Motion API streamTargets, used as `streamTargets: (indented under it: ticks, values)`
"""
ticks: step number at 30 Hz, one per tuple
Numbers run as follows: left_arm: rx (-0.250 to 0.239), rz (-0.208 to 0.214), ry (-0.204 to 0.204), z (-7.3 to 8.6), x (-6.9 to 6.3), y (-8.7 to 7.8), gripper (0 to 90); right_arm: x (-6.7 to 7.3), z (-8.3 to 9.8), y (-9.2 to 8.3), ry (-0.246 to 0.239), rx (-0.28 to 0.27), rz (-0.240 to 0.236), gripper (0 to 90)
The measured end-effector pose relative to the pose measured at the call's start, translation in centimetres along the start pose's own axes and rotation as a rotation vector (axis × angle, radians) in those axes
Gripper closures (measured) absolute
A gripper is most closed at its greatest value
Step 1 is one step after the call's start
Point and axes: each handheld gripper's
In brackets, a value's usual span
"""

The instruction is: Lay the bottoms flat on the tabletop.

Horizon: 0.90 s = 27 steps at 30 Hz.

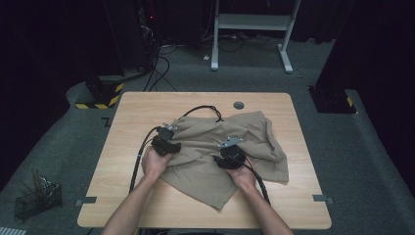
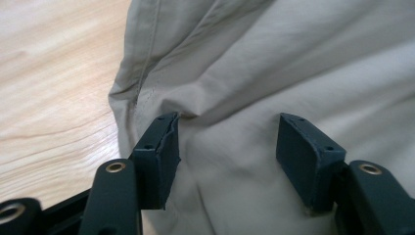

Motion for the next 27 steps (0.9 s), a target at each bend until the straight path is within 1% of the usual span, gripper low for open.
streamTargets:
  ticks: [1, 2, 3, 5, 6, 7, 9, 10, 11, 12, 13, 15, 16, 17, 18, 19, 20, 21, 22, 23, 24, 25, 26, 27]
  values:
    - [-0.027, 0.010, 0.004, 0.3, -0.1, -1.0, 41.7, 0.6, 0.1, -0.6, 0.003, -0.029, -0.022, 54.4]
    - [-0.047, 0.025, -0.002, 0.7, -0.2, -1.9, 41.7, 1.3, 0.2, -1.1, 0.000, -0.056, -0.046, 55.0]
    - [-0.063, 0.041, -0.009, 1.1, -0.3, -2.7, 41.4, 1.9, 0.3, -1.6, -0.010, -0.068, -0.062, 55.5]
    - [-0.079, 0.068, -0.017, 1.9, -0.5, -4.0, 40.8, 3.2, 0.6, -1.9, -0.039, -0.054, -0.092, 56.9]
    - [-0.085, 0.086, -0.022, 2.4, -0.6, -4.5, 40.3, 3.8, 0.8, -1.9, -0.062, -0.045, -0.099, 57.9]
    - [-0.087, 0.103, -0.019, 2.8, -0.8, -4.8, 40.1, 4.3, 1.1, -1.9, -0.071, -0.030, -0.110, 59.0]
    - [-0.078, 0.132, -0.009, 3.4, -1.2, -5.1, 40.0, 4.9, 1.6, -1.4, -0.087, 0.000, -0.128, 63.0]
    - [-0.069, 0.138, 0.004, 3.7, -1.5, -5.1, 39.9, 5.1, 1.8, -1.1, -0.095, 0.015, -0.137, 66.3]
    - [-0.057, 0.129, 0.031, 3.8, -2.0, -4.9, 40.0, 5.2, 1.9, -0.9, -0.098, 0.027, -0.143, 68.5]
    - [-0.046, 0.118, 0.052, 3.9, -2.2, -4.6, 40.4, 5.3, 2.0, -0.8, -0.098, 0.014, -0.141, 72.1]
    - [-0.033, 0.100, 0.075, 3.9, -2.4, -4.3, 41.1, 5.4, 2.0, -0.8, -0.097, 0.016, -0.144, 74.6]
    - [-0.007, 0.083, 0.091, 3.7, -2.6, -3.4, 45.7, 5.6, 2.0, -0.8, -0.121, 0.023, -0.135, 80.1]
    - [0.003, 0.080, 0.093, 3.6, -2.5, -3.0, 50.2, 5.7, 2.0, -0.9, -0.135, 0.023, -0.133, 83.6]
    - [0.004, 0.080, 0.092, 3.4, -2.4, -2.7, 56.1, 5.8, 2.1, -1.0, -0.146, 0.024, -0.138, 87.5]
    - [0.006, 0.089, 0.088, 3.2, -2.2, -2.4, 62.2, 5.8, 2.3, -1.1, -0.154, 0.026, -0.145, 89.3]
    - [0.009, 0.101, 0.076, 3.0, -2.0, -2.1, 67.8, 5.8, 2.4, -1.2, -0.160, 0.029, -0.155, 89.7]
    - [0.013, 0.106, 0.073, 2.7, -1.9, -1.9, 73.0, 5.9, 2.5, -1.4, -0.157, 0.035, -0.169, 89.8]
    - [0.014, 0.104, 0.079, 2.4, -1.7, -1.8, 77.9, 5.9, 2.5, -1.5, -0.152, 0.043, -0.184, 90.0]
    - [0.011, 0.102, 0.076, 2.1, -1.5, -1.8, 81.7, 6.2, 2.5, -1.6, -0.153, 0.051, -0.197, 90.0]
    - [0.010, 0.097, 0.069, 1.9, -1.3, -1.7, 84.2, 6.5, 2.6, -1.6, -0.161, 0.057, -0.212, 90.0]
    - [0.009, 0.089, 0.068, 1.6, -1.0, -1.8, 84.9, 6.9, 2.6, -1.7, -0.175, 0.067, -0.227, 90.0]
    - [-0.003, 0.080, 0.057, 1.4, -0.8, -1.9, 84.8, 7.3, 2.6, -1.7, -0.196, 0.075, -0.237, 90.0]
    - [-0.013, 0.069, 0.052, 1.3, -0.5, -2.1, 84.1, 7.7, 2.7, -1.8, -0.209, 0.079, -0.251, 90.0]
    - [-0.023, 0.049, 0.044, 1.3, -0.2, -2.3, 82.2, 8.0, 2.8, -1.8, -0.213, 0.083, -0.262, 90.0]
Point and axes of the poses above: each handheld gripper's, and its own axes: y roughly forward along the jaws, z roughly out of its underside, x roughly to its left, and after that the axes turned 9 degrees about -z, right-handed
